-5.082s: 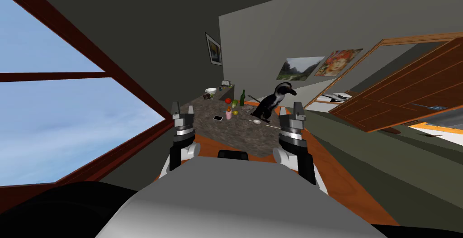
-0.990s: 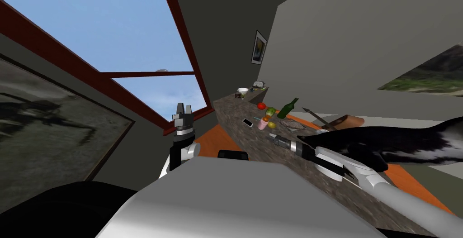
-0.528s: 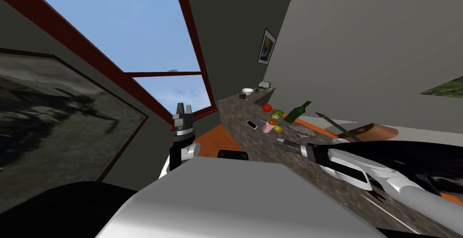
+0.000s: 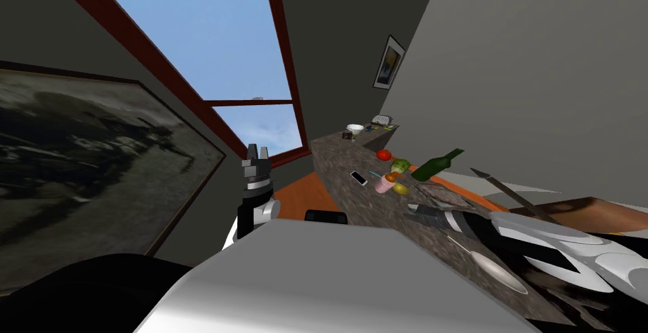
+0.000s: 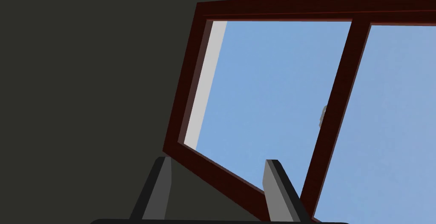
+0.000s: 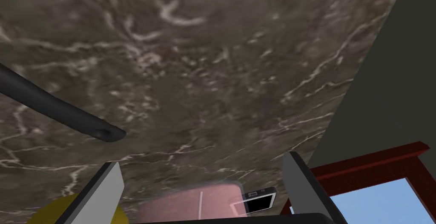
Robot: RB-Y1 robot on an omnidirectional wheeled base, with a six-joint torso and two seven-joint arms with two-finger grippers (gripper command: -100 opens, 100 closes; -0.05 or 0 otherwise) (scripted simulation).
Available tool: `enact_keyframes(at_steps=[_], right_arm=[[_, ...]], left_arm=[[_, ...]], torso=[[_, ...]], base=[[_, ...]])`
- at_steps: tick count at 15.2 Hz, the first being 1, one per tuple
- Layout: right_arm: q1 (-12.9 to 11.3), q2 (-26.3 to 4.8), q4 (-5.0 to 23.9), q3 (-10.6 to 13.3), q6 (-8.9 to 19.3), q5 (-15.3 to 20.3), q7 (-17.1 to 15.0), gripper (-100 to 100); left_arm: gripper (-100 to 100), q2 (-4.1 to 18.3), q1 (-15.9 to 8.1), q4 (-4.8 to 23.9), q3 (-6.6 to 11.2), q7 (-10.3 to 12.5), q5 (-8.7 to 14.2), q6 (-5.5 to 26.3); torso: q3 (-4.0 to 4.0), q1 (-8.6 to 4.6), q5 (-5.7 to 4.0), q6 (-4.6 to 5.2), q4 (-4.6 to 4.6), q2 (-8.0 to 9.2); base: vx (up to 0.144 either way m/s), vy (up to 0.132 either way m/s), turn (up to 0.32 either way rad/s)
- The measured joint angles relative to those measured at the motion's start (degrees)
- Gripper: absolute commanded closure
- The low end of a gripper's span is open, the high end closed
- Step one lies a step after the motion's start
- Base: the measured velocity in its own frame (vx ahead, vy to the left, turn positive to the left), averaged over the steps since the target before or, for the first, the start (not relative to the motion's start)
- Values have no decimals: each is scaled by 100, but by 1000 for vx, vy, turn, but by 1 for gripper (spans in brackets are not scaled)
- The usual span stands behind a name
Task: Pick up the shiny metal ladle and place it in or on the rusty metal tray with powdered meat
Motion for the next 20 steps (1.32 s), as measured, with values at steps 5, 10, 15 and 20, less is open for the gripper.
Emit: enact_keyframes(at_steps=[5, 10, 15, 20], right_arm=[[159, -465, 243, 365, -26, 170, 74, -100], [204, -772, 572, 810, -87, 476, 68, -100], [247, -600, 719, 943, -9, 617, 83, -100], [283, -514, 736, 958, 54, 627, 115, 100]], left_arm=[[0, 0, 0, 0, 0, 0, 0, 0], [0, 0, 0, 0, 0, 0, 0, 0], [0, 0, 1, 0, 0, 0, 0, 0], [0, 0, 1, 0, 0, 0, 0, 0]], torso=[[6, 0, -3, 4, 2, 9], [10, -3, -4, 6, 4, 17], [-2, 6, -4, 4, 0, -4], [1, 6, -3, 5, 1, 1]], base=[[-12, -23, 122], [-28, -27, 114], [19, 0, 72], [7, 1, 6]])
